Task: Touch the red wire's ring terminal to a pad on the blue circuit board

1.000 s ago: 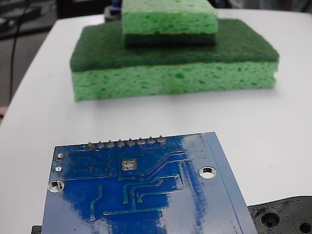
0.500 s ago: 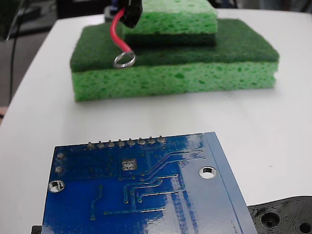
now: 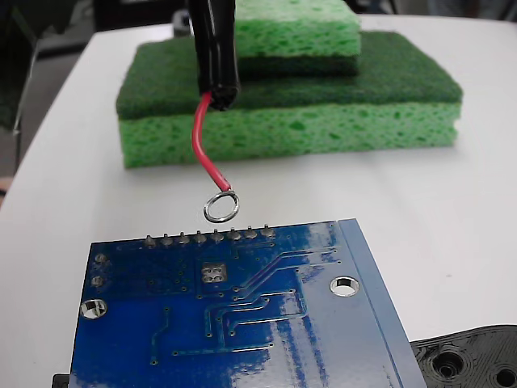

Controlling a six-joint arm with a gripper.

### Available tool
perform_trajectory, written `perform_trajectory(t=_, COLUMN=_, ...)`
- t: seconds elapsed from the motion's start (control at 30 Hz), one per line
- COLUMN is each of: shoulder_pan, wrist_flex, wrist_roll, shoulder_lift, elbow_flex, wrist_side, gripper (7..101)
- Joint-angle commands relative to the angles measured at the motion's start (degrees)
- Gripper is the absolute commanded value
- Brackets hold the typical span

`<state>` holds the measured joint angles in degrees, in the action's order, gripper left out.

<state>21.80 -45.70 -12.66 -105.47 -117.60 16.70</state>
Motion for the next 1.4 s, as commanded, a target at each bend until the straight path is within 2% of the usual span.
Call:
perform_trajectory(t=0.03, shoulder_pan=0.35, wrist_flex=-0.18, wrist_roll=-0.53, shoulder_lift=-0.18, elbow_flex=0.26, wrist_side=0.53, gripper=100.3)
perform_trajectory(t=1.4, shoulder_pan=0.79, wrist_flex=2.11, wrist_roll=-0.62, shoulder_lift=1.93, elbow_flex=-1.67, wrist_side=0.18, gripper=100.3)
